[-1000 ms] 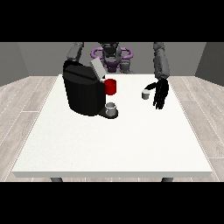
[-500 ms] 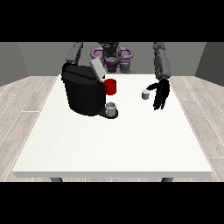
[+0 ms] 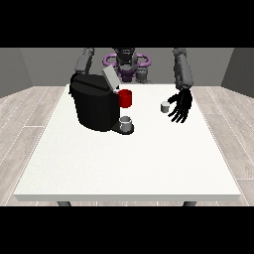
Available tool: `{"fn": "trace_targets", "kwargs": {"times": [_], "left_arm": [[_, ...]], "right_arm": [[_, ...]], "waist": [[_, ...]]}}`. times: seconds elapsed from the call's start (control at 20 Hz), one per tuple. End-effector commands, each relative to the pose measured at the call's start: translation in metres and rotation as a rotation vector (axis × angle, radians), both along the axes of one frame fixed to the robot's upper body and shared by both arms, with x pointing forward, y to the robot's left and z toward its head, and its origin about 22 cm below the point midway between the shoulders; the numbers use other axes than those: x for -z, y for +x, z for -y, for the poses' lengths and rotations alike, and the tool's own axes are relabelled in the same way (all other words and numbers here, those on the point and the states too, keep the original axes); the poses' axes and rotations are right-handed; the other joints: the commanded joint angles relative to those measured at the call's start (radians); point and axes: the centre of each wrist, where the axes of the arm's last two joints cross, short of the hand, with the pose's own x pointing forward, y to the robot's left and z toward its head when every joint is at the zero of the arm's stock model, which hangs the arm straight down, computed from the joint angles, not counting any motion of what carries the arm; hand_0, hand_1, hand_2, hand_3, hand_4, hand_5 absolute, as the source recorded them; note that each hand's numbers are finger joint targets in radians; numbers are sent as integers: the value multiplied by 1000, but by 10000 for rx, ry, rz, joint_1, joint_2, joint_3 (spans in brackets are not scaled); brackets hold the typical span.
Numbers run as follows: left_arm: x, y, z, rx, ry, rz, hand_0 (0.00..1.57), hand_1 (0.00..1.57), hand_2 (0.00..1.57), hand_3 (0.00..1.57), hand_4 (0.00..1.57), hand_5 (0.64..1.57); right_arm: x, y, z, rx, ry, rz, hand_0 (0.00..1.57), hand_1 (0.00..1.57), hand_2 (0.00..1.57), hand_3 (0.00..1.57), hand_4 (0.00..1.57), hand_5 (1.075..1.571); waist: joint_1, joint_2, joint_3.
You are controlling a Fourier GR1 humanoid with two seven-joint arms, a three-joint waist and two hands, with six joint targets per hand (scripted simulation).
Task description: Insert the coffee pod into the coffee machine and close the lid
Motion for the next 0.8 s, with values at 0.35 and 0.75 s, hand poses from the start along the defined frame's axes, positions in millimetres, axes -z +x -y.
{"fn": "trace_targets", "kwargs": {"times": [0.35, 0.75], "left_arm": [[41, -5, 46, 1319, 199, -1065, 1286, 1286, 1280, 1113, 75, 1571], [30, 11, 58, 1279, 135, -194, 1332, 1332, 1392, 1312, 619, 1571]], "right_arm": [[15, 1, 6, 26, 41, -525, 0, 0, 0, 0, 330, 1571], [20, 7, 0, 239, 334, -487, 0, 0, 0, 0, 379, 1571]], "waist": [[-33, -460, -142], [106, -375, -144]]}}
